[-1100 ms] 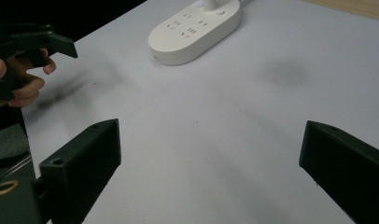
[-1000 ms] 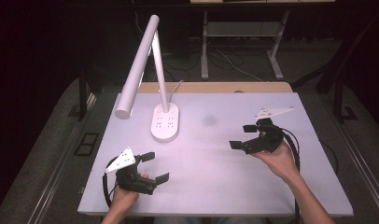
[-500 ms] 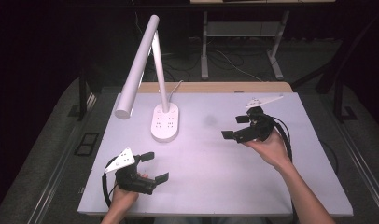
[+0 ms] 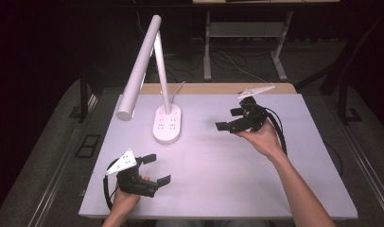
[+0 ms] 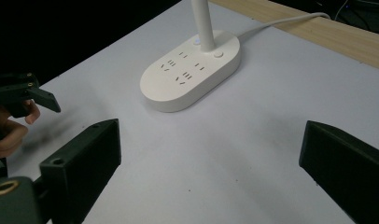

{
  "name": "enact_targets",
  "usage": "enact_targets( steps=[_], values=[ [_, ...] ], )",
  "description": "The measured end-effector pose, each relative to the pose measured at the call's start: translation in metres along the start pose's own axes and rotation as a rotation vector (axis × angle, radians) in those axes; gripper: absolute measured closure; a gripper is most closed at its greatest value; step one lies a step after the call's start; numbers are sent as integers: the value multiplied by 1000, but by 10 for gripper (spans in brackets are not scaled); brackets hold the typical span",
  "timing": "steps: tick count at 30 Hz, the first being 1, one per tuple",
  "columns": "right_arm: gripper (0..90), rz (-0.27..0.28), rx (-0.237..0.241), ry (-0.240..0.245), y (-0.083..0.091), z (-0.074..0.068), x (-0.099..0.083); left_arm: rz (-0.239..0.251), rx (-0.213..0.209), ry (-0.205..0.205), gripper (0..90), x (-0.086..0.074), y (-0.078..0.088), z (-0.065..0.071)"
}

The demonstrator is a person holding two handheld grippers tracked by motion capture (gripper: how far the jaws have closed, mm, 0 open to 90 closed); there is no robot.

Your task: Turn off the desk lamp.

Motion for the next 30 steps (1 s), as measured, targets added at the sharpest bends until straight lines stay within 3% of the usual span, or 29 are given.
enact_targets(
  steps=[12,21,30],
  values=[
    [55,5,4,7,-21,7,19,2,-1,1,0,1,2,-1],
    [55,-24,11,29,-41,7,32,7,-6,8,0,1,2,0],
    [55,-33,39,37,-66,8,43,5,-7,-1,0,1,2,0]
  ],
)
Point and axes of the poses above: each handheld gripper's, and its own axes: y roughly backward along the jaws, x roughly out of its top, z roughly to its right, the point moved 10 cm from there along -y, roughly forward along the jaws, and after that the axes turned 13 degrees about y, right-handed, at the moved point
